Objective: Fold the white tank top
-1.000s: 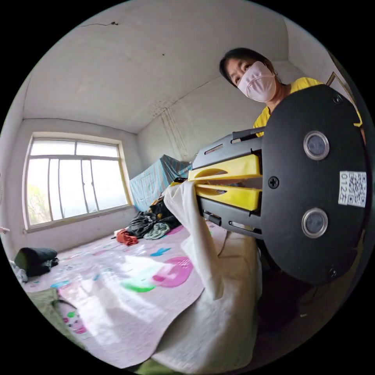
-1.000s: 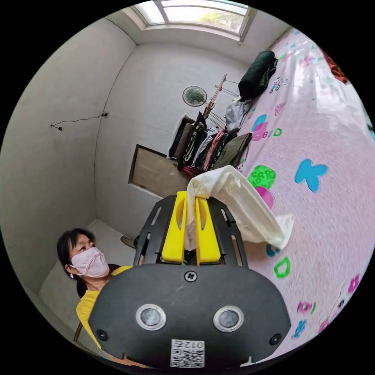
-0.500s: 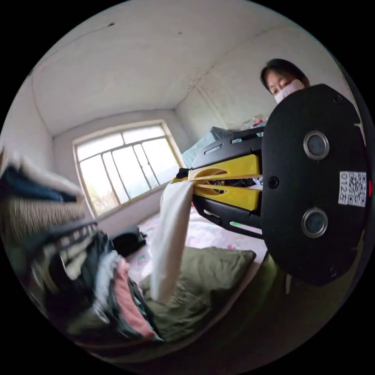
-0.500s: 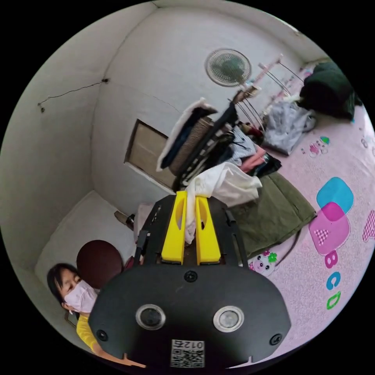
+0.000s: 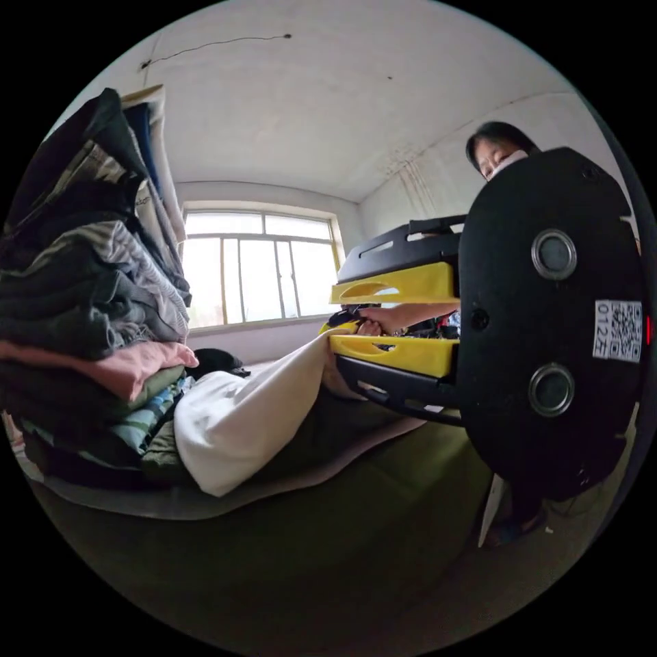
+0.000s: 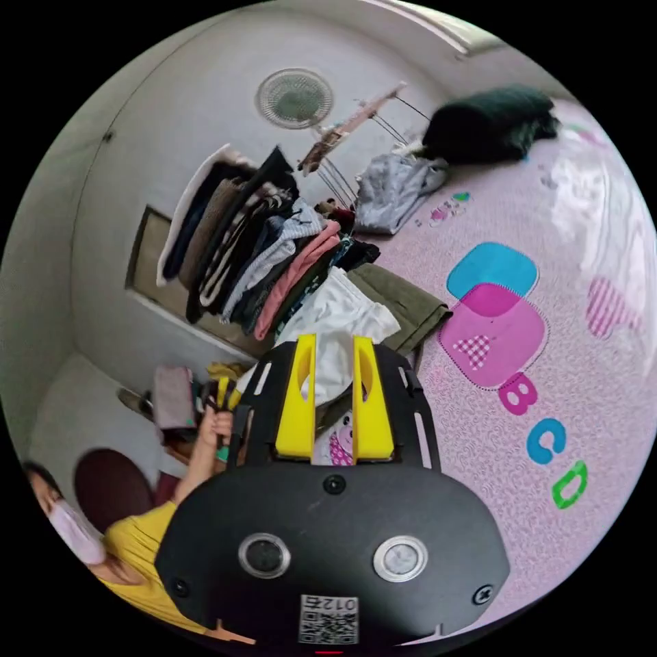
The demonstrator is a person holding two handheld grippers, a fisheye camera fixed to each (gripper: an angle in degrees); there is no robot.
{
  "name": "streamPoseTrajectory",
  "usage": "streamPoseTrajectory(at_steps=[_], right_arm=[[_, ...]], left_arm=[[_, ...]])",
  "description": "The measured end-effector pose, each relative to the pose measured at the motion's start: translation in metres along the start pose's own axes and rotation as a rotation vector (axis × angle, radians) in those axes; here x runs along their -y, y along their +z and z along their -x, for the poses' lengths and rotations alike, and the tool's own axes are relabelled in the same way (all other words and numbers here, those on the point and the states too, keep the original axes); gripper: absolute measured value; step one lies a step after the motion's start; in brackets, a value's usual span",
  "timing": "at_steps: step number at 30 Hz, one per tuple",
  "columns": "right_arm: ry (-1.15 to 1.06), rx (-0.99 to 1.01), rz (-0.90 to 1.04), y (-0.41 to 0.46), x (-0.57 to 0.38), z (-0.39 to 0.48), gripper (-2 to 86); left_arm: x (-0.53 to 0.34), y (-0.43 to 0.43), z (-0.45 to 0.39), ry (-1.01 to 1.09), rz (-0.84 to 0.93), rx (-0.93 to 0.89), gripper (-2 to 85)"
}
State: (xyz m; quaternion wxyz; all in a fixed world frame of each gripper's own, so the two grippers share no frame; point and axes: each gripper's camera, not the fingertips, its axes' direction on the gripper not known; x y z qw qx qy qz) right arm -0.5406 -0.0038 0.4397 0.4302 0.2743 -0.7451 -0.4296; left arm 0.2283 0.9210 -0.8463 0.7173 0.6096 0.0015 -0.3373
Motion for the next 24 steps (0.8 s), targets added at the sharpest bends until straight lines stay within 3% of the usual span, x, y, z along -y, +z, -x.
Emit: streamPoseTrajectory(at_steps=[2, 6, 9, 14, 24], right_arm=[[-0.233, -0.136, 0.014, 0.012, -0.035, 0.040, 7.2], [-0.393, -0.171, 0.082, 0.044, -0.085, 0.067, 7.2], [-0.302, -0.015, 0.040, 0.049, -0.110, 0.052, 5.9], [-0.182, 0.265, -0.099, 0.047, -0.148, 0.003, 2.1], [0.080, 0.449, -0.210, 0.061, -0.155, -0.114, 1.0]], left_arm=[[-0.013, 0.001, -0.004, 0.030, -0.016, 0.042, 6.9], [-0.052, 0.000, -0.029, 0.205, -0.036, 0.238, 9.0], [-0.083, 0.001, -0.029, 0.272, -0.052, 0.332, 9.3], [-0.119, 0.045, -0.014, 0.353, 0.072, 0.406, 9.1], [-0.142, 0.109, 0.024, 0.255, 0.147, 0.560, 6.8]])
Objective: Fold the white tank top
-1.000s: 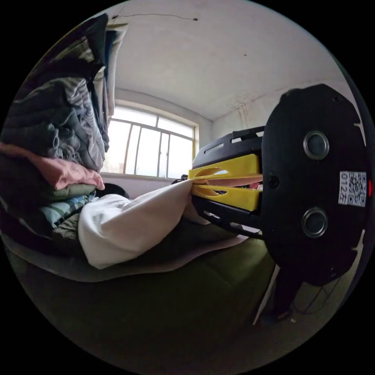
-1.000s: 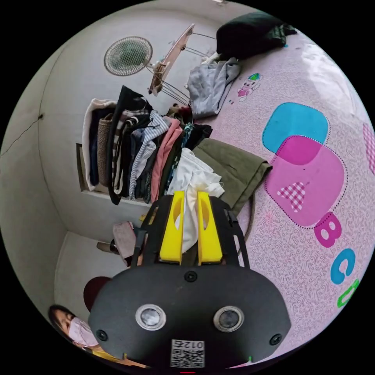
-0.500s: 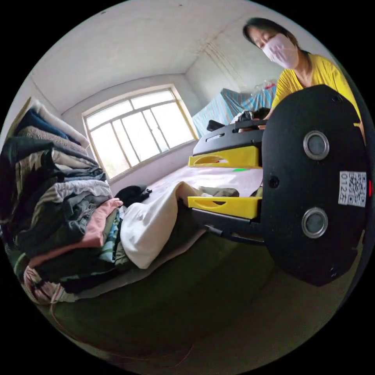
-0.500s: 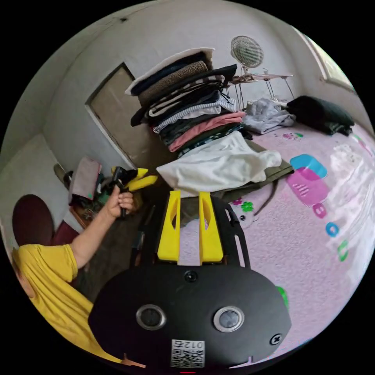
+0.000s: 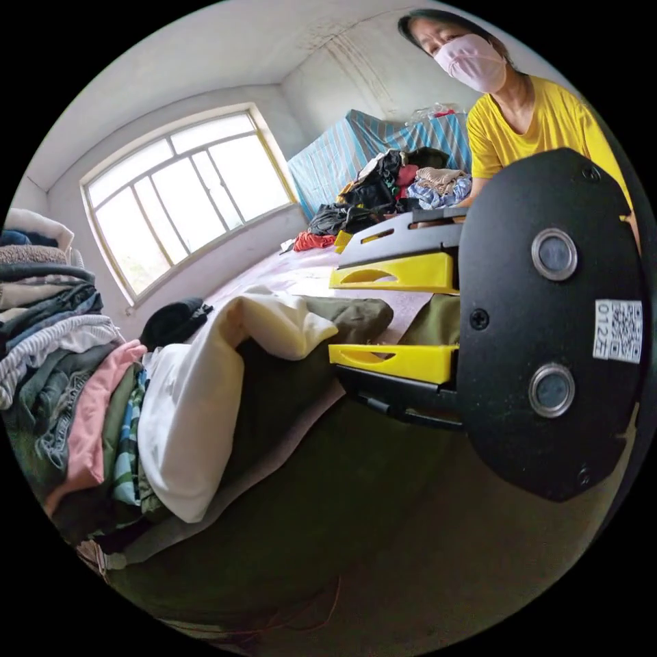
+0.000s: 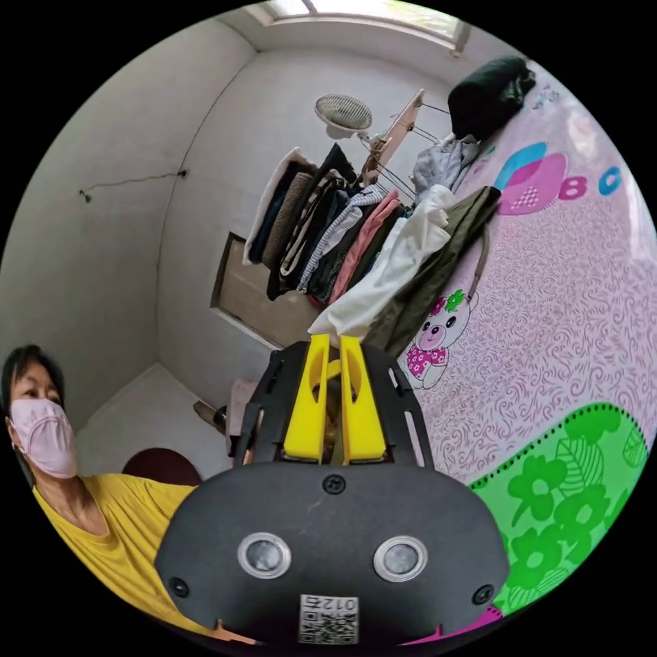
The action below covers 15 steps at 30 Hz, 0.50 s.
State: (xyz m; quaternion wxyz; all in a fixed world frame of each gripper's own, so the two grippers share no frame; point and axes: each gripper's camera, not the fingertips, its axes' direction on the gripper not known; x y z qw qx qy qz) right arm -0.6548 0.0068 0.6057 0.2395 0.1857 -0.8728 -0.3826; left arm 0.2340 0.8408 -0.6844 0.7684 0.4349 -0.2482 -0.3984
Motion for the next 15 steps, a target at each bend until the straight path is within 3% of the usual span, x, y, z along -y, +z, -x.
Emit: streamPoseTrajectory(at_steps=[3, 7, 11, 15], right_arm=[[0.063, 0.057, -0.007, -0.005, 0.013, -0.022, 1.0], [0.053, 0.035, -0.008, -0.006, 0.024, -0.030, 1.3], [-0.169, -0.254, -0.018, -0.007, 0.048, -0.005, 2.3], [-0.177, -0.539, 0.032, 0.004, 0.103, -0.024, 5.6]], left_arm=[[-0.009, 0.006, -0.003, -0.037, -0.019, 0.090, 3.5], [-0.029, 0.007, -0.029, -0.020, -0.070, -0.090, 1.5], [-0.045, 0.021, -0.040, -0.055, -0.034, -0.202, 1.0], [-0.066, 0.053, -0.015, -0.147, -0.024, -0.380, 0.8]])
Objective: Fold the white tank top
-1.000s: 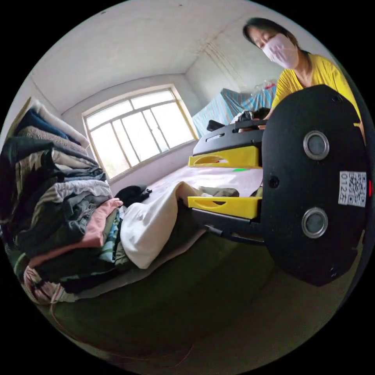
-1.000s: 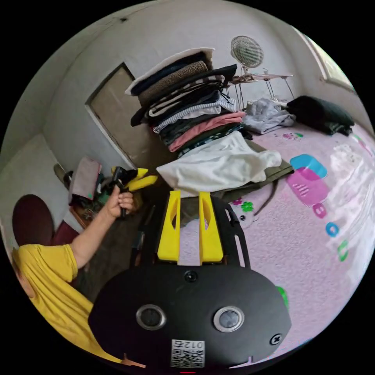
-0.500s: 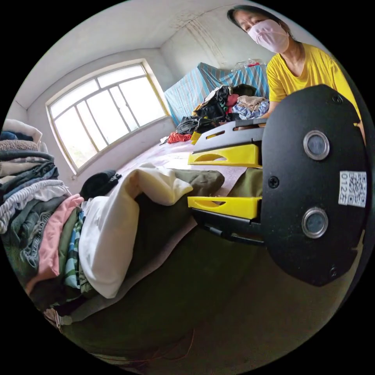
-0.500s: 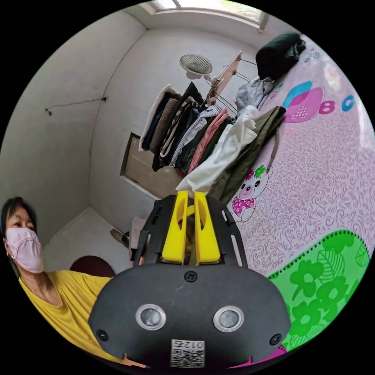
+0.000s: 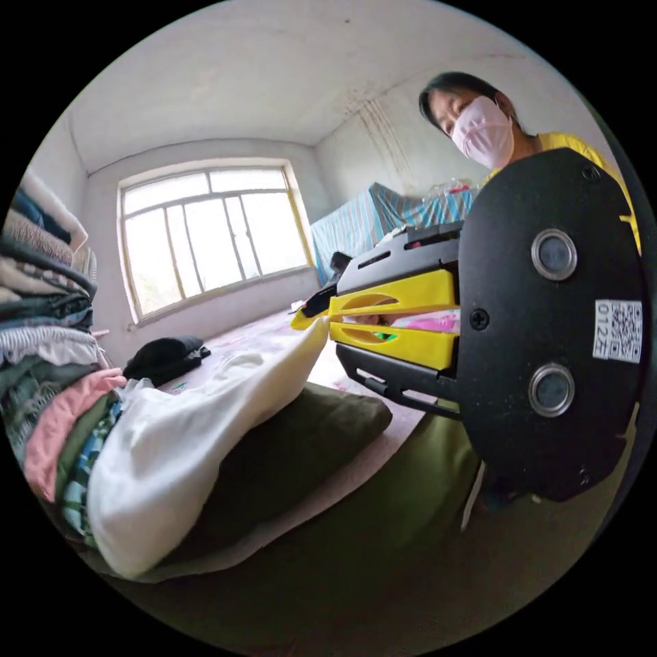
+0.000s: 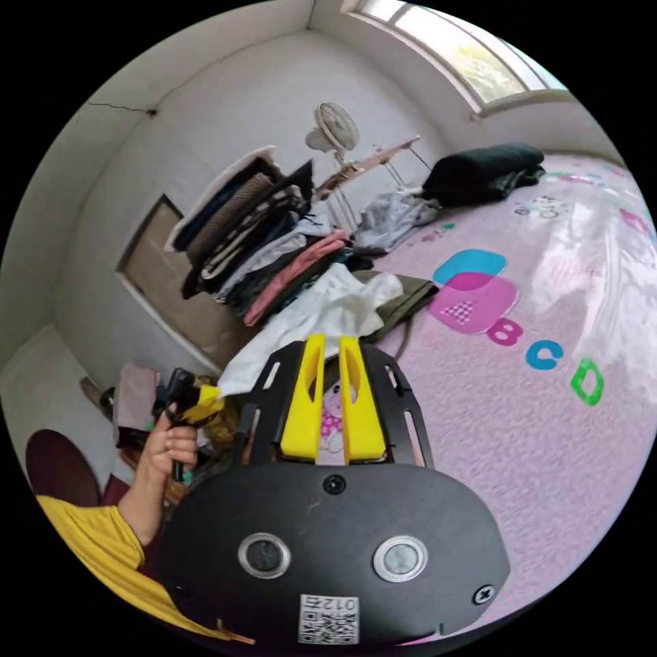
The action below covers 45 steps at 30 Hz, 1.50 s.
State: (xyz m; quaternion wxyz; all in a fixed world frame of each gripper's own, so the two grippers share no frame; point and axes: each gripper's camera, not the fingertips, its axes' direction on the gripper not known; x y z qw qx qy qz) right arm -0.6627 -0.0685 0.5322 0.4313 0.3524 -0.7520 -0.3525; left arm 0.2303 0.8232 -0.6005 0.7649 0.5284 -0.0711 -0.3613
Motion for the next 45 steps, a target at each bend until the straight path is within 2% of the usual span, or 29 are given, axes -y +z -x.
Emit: streamPoseTrajectory(at_steps=[2, 4, 10, 15, 18, 21, 23, 24, 26, 28, 30, 34, 36, 38, 39, 42, 45], right_arm=[[0.127, 0.054, 0.112, 0.024, 0.034, -0.041, 8.3], [0.222, 0.106, 0.116, 0.034, 0.049, -0.067, 9.1], [0.383, 0.203, 0.226, 0.079, 0.067, -0.100, 11.9], [0.412, 0.232, 0.205, 0.090, 0.071, -0.108, 10.3], [0.473, 0.264, 0.290, 0.108, 0.075, -0.119, 5.9], [0.349, 0.181, 0.226, 0.097, 0.099, -0.102, 3.8], [0.125, 0.091, 0.194, 0.089, 0.118, -0.073, 3.3], [0.094, 0.046, 0.210, 0.091, 0.119, -0.070, 3.2], [0.154, -0.048, 0.324, 0.109, 0.108, -0.085, 3.2], [0.243, -0.007, 0.348, 0.117, 0.091, -0.107, 3.5], [0.280, 0.039, 0.327, 0.116, 0.075, -0.120, 4.1], [0.364, -0.012, 0.340, 0.109, 0.054, -0.139, 6.8], [0.343, -0.065, 0.241, 0.094, 0.053, -0.136, 6.4], [0.222, -0.199, 0.120, 0.079, 0.061, -0.114, 5.1], [0.187, -0.205, 0.099, 0.079, 0.063, -0.108, 4.7], [0.024, -0.046, 0.102, 0.097, 0.070, -0.081, 2.8], [-0.041, 0.066, 0.234, 0.136, 0.068, -0.069, 2.0]], left_arm=[[-0.008, 0.006, 0.016, -0.028, -0.016, -0.067, 0.8], [-0.017, 0.003, 0.024, -0.013, -0.043, -0.104, 0.8], [-0.036, -0.006, 0.036, 0.003, -0.014, -0.102, 0.8], [-0.050, -0.013, 0.044, 0.014, 0.003, -0.102, 0.7], [-0.061, -0.014, 0.049, 0.007, 0.017, -0.095, 0.7], [-0.070, -0.023, 0.048, 0.036, 0.014, -0.074, 0.6], [-0.075, -0.026, 0.050, 0.052, 0.019, -0.036, 0.6], [-0.079, -0.023, 0.058, 0.032, 0.039, -0.011, 0.6], [-0.087, -0.013, 0.076, -0.021, 0.093, -0.007, 0.6], [-0.100, -0.008, 0.093, -0.051, 0.124, 0.005, 0.6], [-0.107, -0.012, 0.099, -0.044, 0.140, 0.038, 0.6], [-0.120, -0.031, 0.114, -0.045, 0.174, 0.071, 0.6], [-0.127, -0.040, 0.117, -0.031, 0.174, 0.039, 0.6], [-0.136, -0.054, 0.117, -0.017, 0.144, 0.061, 0.6], [-0.146, -0.070, 0.114, -0.004, 0.069, 0.115, 0.6], [-0.170, -0.113, 0.086, 0.121, -0.180, 0.233, 0.5], [-0.149, -0.125, 0.067, 0.188, -0.208, 0.290, 0.5]])
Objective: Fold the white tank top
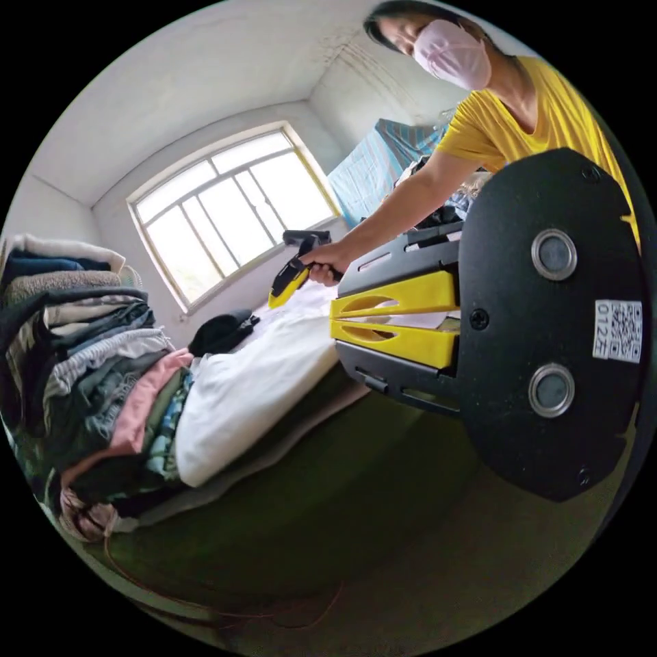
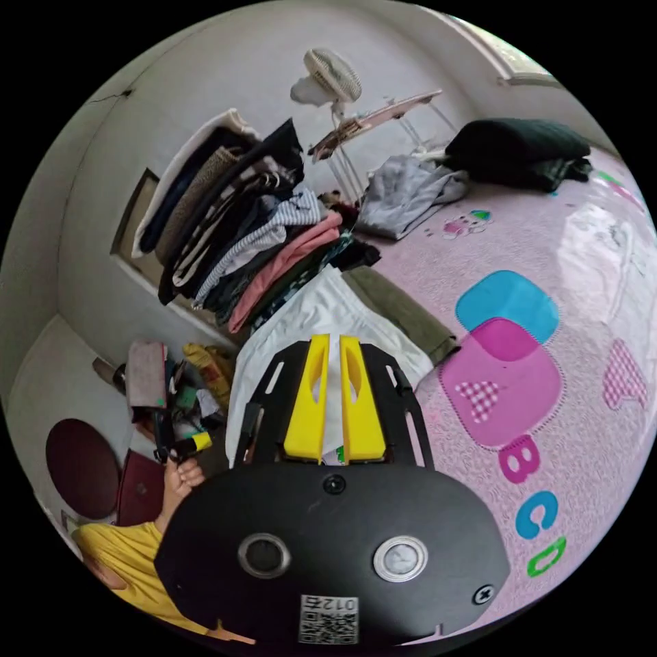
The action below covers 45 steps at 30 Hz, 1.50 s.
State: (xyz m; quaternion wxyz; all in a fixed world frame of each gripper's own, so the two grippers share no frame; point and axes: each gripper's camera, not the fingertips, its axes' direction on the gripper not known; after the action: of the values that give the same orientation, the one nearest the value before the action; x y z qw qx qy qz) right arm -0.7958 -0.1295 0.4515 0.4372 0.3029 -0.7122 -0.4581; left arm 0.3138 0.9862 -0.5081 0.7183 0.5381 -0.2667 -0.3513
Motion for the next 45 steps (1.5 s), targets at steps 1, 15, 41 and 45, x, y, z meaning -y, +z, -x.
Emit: streamPoseTrajectory(at_steps=[1, 15, 41, 45], right_arm=[[0.033, -0.020, 0.028, 0.013, -0.001, -0.003, 1.7], [-0.035, -0.003, -0.247, 0.002, -0.101, 0.036, 0.9], [-0.170, -0.157, 0.025, 0.076, -0.129, 0.108, 0.8], [-0.189, 0.011, 0.056, 0.072, -0.123, 0.106, 0.8]], left_arm=[[0.017, 0.003, 0.004, 0.008, 0.023, -0.030, 0.6], [0.061, -0.108, 0.176, -0.347, -0.187, 0.088, 8.1], [0.122, -0.050, 0.224, -0.242, -0.187, 0.185, 0.3], [0.134, -0.028, 0.135, -0.028, -0.227, 0.415, 0.4]])
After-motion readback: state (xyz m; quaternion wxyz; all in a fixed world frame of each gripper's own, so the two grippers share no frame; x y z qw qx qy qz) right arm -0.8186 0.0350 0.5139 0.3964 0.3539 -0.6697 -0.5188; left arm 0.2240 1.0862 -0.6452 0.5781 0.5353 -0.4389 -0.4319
